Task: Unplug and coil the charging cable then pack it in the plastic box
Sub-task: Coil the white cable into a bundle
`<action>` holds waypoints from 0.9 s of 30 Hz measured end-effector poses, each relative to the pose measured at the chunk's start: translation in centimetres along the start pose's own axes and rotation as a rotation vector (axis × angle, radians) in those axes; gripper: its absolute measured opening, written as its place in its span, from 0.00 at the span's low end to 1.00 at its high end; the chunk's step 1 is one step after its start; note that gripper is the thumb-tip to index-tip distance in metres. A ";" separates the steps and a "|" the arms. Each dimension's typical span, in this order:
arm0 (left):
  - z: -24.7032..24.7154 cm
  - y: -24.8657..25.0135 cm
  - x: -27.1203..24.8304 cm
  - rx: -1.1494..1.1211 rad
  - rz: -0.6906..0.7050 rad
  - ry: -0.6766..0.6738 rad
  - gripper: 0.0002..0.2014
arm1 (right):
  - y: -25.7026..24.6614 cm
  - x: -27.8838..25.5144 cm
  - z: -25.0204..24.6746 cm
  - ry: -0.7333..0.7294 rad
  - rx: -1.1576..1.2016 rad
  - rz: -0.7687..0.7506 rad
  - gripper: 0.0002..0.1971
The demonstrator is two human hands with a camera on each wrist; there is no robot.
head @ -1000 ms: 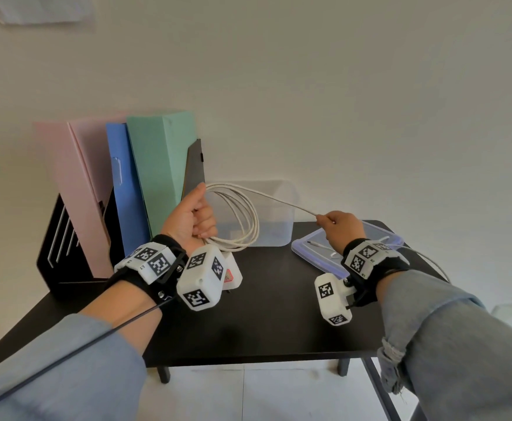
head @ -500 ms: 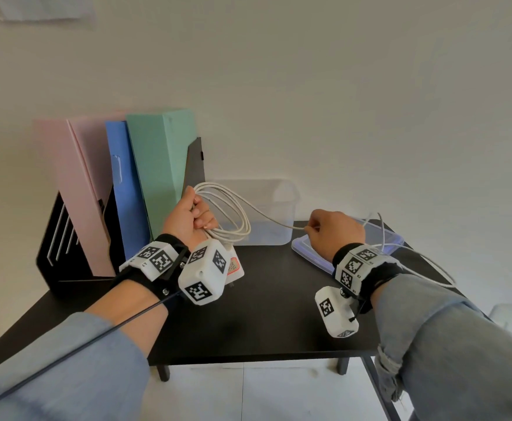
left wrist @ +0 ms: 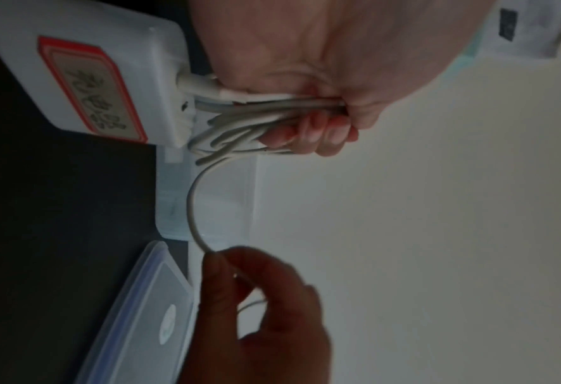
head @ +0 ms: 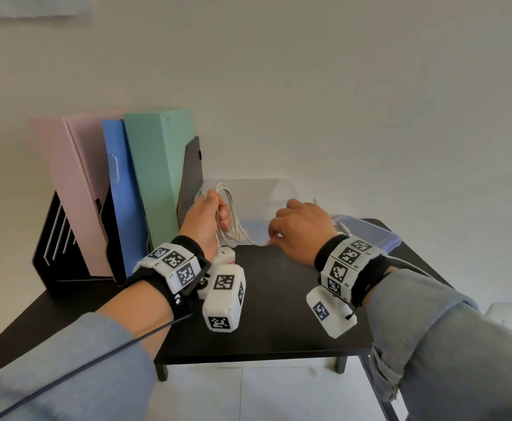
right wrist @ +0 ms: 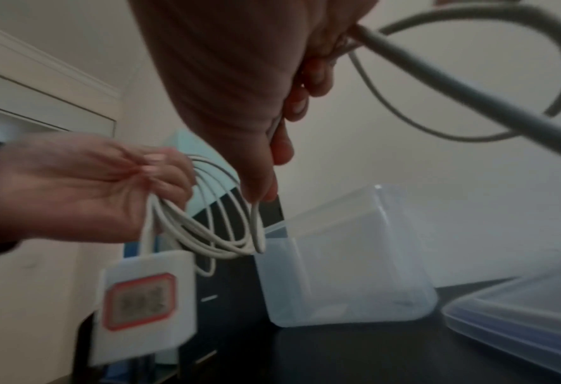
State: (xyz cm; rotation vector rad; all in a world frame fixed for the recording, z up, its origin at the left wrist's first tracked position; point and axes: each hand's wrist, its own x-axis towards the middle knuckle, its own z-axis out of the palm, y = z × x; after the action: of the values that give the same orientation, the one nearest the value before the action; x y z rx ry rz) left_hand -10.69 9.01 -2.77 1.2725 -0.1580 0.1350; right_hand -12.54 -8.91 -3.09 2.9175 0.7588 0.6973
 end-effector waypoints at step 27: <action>1.4 -0.5 -1.8 0.681 0.087 -0.291 0.17 | -1.0 1.6 -2.5 0.043 0.321 0.036 0.12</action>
State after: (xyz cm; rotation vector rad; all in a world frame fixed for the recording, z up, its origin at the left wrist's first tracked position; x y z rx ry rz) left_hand -12.38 7.52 -3.18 1.9643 -0.4443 0.0786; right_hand -12.83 -7.45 -0.31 3.2189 0.9021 0.7017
